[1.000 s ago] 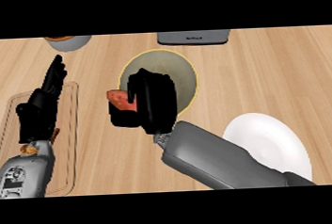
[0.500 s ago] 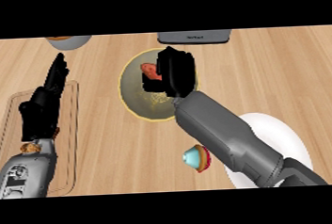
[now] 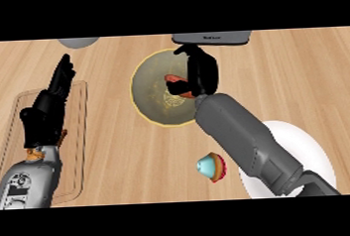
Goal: Pick the sweet potato from the plate and place it in the bowl
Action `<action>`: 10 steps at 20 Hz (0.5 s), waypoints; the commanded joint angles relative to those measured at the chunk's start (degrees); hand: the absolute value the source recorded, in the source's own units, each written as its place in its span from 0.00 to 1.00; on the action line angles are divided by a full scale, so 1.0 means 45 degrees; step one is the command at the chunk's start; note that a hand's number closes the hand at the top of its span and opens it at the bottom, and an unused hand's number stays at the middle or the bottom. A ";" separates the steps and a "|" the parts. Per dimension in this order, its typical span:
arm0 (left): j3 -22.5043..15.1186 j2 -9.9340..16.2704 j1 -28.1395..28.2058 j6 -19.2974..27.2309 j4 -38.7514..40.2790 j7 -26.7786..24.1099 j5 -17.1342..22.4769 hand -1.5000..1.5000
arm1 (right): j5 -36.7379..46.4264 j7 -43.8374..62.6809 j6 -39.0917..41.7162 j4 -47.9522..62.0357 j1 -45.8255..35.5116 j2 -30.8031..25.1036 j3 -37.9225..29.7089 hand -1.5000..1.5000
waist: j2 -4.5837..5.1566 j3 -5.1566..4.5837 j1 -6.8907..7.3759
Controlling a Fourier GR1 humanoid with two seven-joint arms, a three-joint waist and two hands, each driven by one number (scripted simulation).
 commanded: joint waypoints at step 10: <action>0.0067 -0.0033 0.0328 -0.0024 -0.0242 0.0139 -0.0038 0.50 | -0.4170 -0.7232 0.0962 0.0819 0.0503 -0.0095 -0.3814 0.00 | -0.0204 -0.0009 -0.0431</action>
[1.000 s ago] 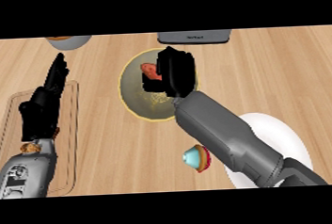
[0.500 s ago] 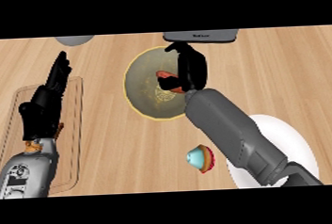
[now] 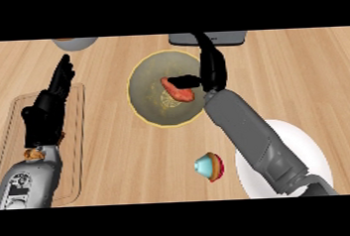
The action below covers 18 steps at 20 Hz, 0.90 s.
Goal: Pick the sweet potato from the plate and place it in the bowl
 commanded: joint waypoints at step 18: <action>0.0749 0.0333 0.1514 -0.0522 -0.0733 -0.0229 0.0331 0.50 | -0.2088 -0.2832 0.5346 -0.7764 0.7407 -0.1830 -0.0554 0.00 | -0.0322 -0.0027 -0.0802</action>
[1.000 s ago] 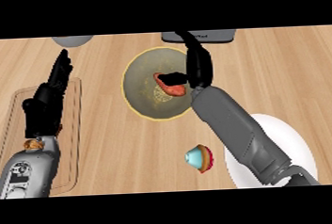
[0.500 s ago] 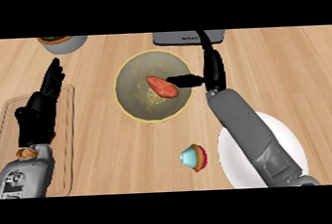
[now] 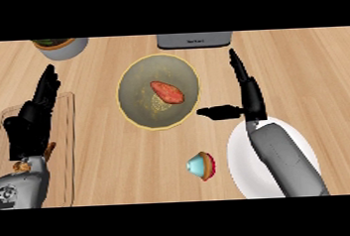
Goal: Pick the sweet potato from the plate and place it in the bowl
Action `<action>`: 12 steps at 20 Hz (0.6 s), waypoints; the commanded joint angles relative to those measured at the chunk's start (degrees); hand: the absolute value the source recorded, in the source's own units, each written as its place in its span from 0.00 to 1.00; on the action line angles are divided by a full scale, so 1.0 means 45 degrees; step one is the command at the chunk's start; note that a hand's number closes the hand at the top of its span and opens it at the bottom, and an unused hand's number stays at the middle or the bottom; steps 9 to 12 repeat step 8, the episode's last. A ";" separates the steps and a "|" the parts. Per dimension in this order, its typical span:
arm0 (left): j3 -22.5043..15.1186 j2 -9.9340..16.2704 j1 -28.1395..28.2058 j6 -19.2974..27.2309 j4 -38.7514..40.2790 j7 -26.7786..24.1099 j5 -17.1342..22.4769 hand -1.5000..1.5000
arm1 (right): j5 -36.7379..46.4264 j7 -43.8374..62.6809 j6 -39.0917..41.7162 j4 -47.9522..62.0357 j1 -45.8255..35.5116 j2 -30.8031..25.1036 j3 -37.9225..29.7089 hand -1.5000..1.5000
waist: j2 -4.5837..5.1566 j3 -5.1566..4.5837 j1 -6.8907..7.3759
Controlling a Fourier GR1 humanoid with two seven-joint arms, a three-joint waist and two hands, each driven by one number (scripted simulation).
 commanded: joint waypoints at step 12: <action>0.0650 0.0301 -0.0194 -0.0553 0.0464 -0.0372 0.0291 0.50 | 0.0669 0.0451 0.1281 -0.5282 0.4643 -0.0794 0.0576 0.00 | 0.0029 -0.0004 0.0024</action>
